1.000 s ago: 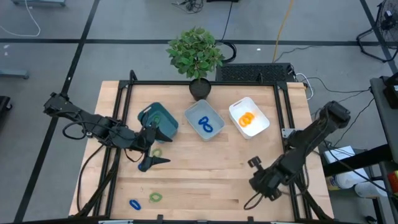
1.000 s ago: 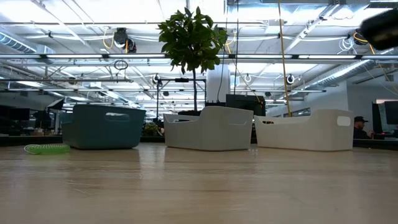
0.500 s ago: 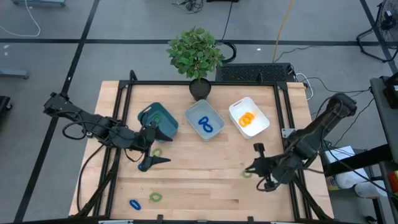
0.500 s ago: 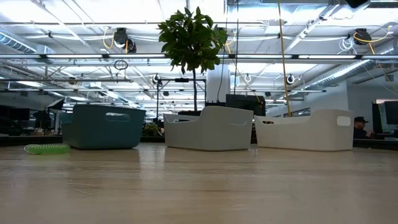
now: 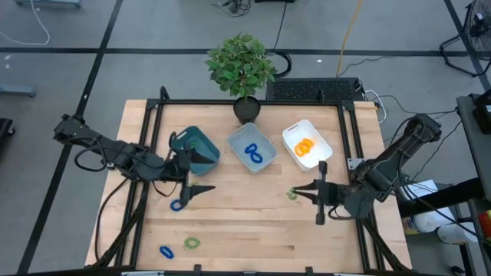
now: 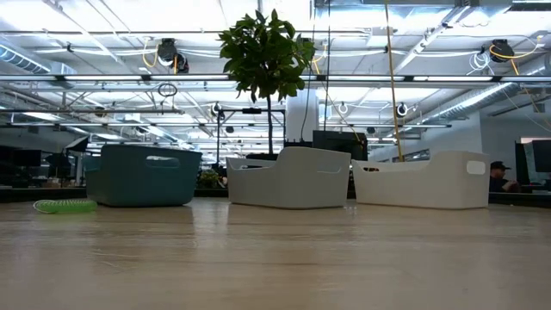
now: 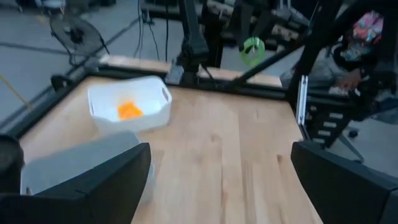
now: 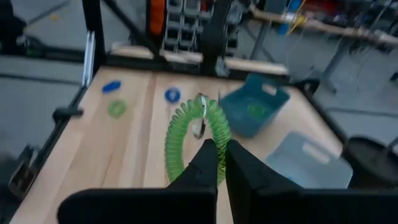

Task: Sort spring keychains
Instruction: Put the bottom right green spring keychain into the blue bin

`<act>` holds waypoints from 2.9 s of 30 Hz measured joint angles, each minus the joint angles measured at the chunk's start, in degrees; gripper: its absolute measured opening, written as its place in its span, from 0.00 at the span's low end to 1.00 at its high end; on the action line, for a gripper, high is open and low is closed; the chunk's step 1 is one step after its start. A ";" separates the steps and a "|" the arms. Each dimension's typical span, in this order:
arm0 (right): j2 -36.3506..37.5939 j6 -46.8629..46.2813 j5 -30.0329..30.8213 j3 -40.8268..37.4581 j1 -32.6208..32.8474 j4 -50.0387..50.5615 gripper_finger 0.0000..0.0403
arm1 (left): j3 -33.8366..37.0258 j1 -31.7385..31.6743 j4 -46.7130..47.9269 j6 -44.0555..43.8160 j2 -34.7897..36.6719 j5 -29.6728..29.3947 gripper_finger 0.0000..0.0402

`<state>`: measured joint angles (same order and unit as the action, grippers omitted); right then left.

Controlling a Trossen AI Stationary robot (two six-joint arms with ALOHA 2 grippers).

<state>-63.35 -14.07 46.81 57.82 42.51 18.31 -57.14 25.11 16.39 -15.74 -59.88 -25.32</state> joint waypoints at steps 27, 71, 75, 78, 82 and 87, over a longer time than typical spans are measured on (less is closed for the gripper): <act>-8.86 34.47 -32.59 -11.08 -22.79 -63.13 0.00 | 0.00 -7.69 -19.15 2.55 -7.08 11.89 0.99; -17.49 29.10 -39.39 -8.35 -28.66 -70.39 0.01 | -0.02 -10.72 -43.46 16.80 -23.50 15.39 0.18; -17.46 29.09 -39.43 -8.35 -28.66 -70.14 0.05 | -0.02 -10.20 -43.27 16.82 -23.50 15.39 0.07; -17.46 29.07 -39.34 -8.37 -28.66 -70.07 0.10 | -0.02 -9.52 -43.40 16.91 -23.50 14.88 0.07; -17.46 29.05 -39.33 -8.37 -28.64 -69.47 0.15 | 0.04 -8.51 -42.95 17.83 -22.41 14.61 0.07; -17.38 27.60 -39.08 -8.39 -28.64 -67.95 0.25 | 0.04 -7.69 -42.82 18.27 -20.33 14.36 0.07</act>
<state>-80.73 13.53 7.73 49.43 13.87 -49.64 -57.10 17.42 -26.43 2.53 -80.21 -10.96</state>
